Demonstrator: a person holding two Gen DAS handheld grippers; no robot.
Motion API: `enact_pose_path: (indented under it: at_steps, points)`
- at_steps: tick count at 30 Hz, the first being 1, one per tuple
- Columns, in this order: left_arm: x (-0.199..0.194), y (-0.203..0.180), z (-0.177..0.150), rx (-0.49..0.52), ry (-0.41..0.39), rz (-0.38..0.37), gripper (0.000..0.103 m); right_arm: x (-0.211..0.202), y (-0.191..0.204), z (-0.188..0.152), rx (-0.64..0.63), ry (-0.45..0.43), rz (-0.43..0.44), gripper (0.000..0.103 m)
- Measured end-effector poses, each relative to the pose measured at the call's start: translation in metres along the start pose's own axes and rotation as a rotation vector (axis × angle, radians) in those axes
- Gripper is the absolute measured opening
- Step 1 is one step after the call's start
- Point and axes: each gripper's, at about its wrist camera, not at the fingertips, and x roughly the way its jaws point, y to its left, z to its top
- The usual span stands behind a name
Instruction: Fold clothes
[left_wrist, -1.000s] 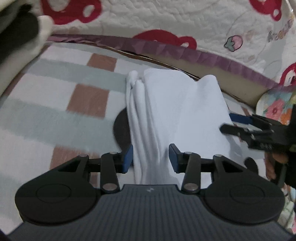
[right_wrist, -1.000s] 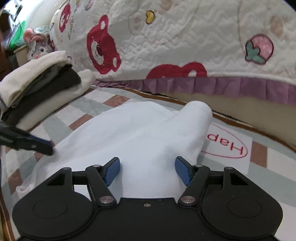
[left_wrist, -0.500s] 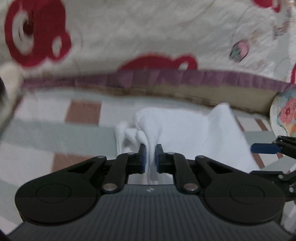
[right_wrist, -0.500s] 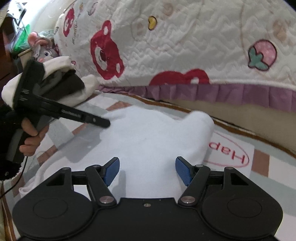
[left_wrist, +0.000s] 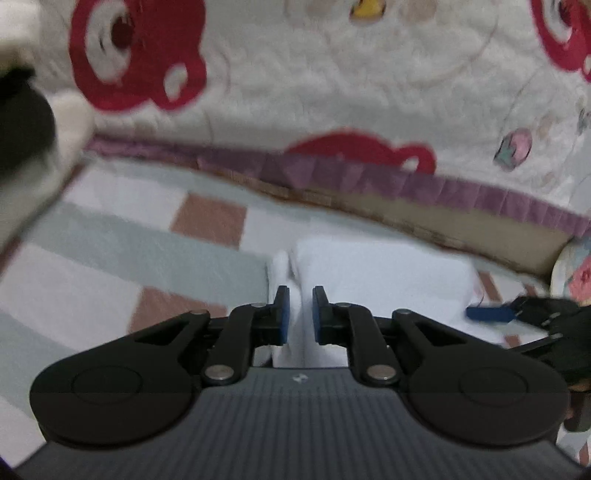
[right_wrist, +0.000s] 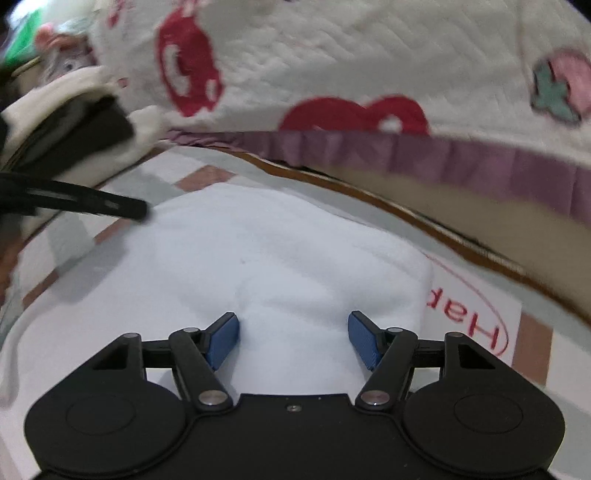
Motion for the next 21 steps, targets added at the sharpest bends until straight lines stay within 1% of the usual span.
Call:
enact_pose_path:
  at_steps: [1, 3, 4, 6, 7, 8, 9, 11, 12, 15, 17, 18, 20, 21]
  points:
    - [-0.01, -0.003, -0.001, -0.003, -0.008, -0.026, 0.012, 0.001, -0.001, 0.0, 0.012, 0.002, 0.006, 0.069]
    - [-0.03, -0.012, -0.005, -0.014, -0.01, -0.108, 0.012, 0.0, 0.001, -0.001, 0.007, -0.003, -0.001, 0.069]
    - [-0.039, -0.017, -0.011, -0.011, 0.009, -0.151, 0.012, -0.006, 0.004, -0.002, 0.009, -0.017, -0.006, 0.069]
    - [-0.048, -0.029, -0.026, 0.023, 0.084, -0.2, 0.012, -0.018, 0.008, -0.005, 0.014, -0.046, -0.017, 0.07]
    - [-0.049, -0.034, -0.034, 0.044, 0.134, -0.203, 0.012, -0.027, 0.009, -0.006, 0.023, -0.069, 0.0, 0.07]
    - [-0.047, -0.038, -0.042, 0.067, 0.19, -0.196, 0.012, -0.036, 0.01, -0.008, 0.032, -0.092, 0.017, 0.07]
    - [-0.046, -0.039, -0.049, 0.076, 0.235, -0.16, 0.013, -0.046, 0.014, -0.011, 0.028, -0.113, 0.043, 0.07]
    - [-0.045, -0.038, -0.063, 0.074, 0.309, -0.052, 0.013, -0.065, 0.025, -0.017, -0.031, -0.137, 0.09, 0.069]
    - [-0.048, -0.037, -0.068, 0.068, 0.316, -0.03, 0.013, -0.074, 0.032, -0.021, -0.072, -0.146, 0.111, 0.068]
    - [-0.062, -0.032, -0.08, 0.042, 0.286, -0.019, 0.013, -0.098, 0.055, -0.041, -0.14, -0.168, 0.167, 0.065]
    - [-0.07, -0.031, -0.087, 0.04, 0.271, 0.001, 0.013, -0.101, 0.07, -0.052, -0.186, -0.134, 0.202, 0.064]
    - [-0.072, -0.032, -0.089, 0.057, 0.268, 0.025, 0.013, -0.099, 0.076, -0.058, -0.223, -0.106, 0.197, 0.063]
    - [-0.074, -0.029, -0.092, 0.045, 0.259, 0.04, 0.013, -0.093, 0.088, -0.069, -0.298, -0.048, 0.186, 0.061]
    - [-0.076, -0.027, -0.094, 0.032, 0.256, 0.039, 0.013, -0.092, 0.089, -0.072, -0.294, -0.023, 0.209, 0.061]
